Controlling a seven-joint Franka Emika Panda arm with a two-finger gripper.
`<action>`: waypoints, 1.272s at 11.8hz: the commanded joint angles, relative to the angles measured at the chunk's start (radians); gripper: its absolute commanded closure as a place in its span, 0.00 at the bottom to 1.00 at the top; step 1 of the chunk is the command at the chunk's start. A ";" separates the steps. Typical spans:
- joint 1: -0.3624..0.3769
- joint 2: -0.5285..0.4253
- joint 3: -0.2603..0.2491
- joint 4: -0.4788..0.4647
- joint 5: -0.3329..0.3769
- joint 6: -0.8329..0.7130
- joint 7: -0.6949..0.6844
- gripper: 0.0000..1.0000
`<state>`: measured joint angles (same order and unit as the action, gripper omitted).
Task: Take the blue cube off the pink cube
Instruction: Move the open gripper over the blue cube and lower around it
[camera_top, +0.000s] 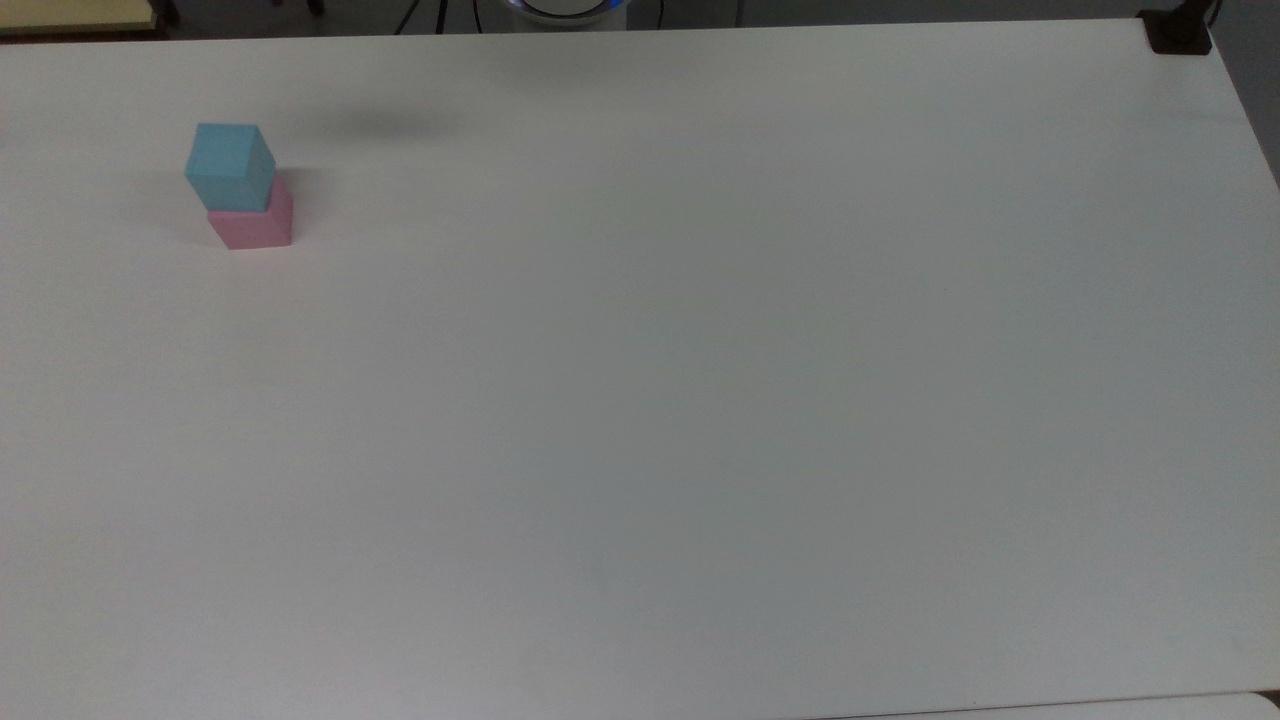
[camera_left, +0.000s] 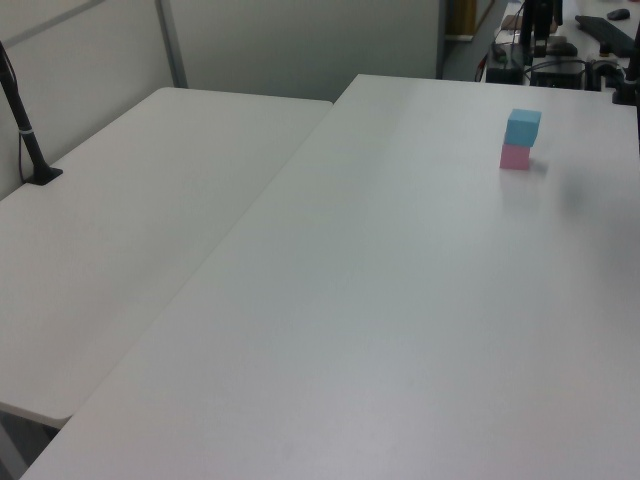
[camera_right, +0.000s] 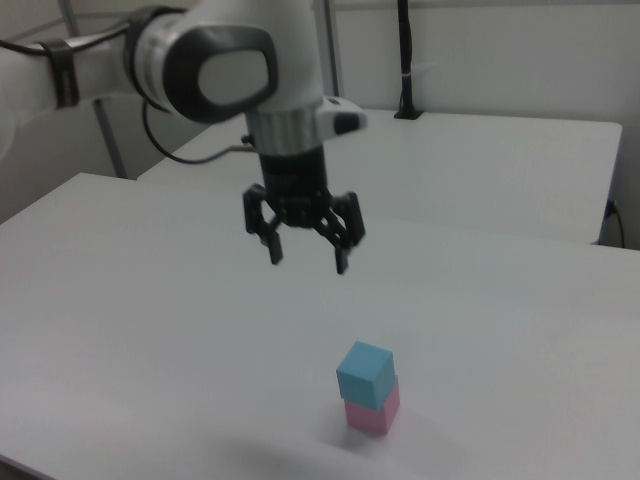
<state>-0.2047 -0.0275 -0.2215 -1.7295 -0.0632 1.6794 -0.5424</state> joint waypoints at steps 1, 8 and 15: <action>-0.008 0.009 -0.039 -0.109 -0.010 0.164 -0.011 0.00; -0.031 0.141 -0.053 -0.130 -0.014 0.227 -0.018 0.00; -0.025 0.178 -0.052 -0.231 -0.010 0.390 0.035 0.00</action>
<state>-0.2362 0.1592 -0.2704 -1.9016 -0.0632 2.0025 -0.5354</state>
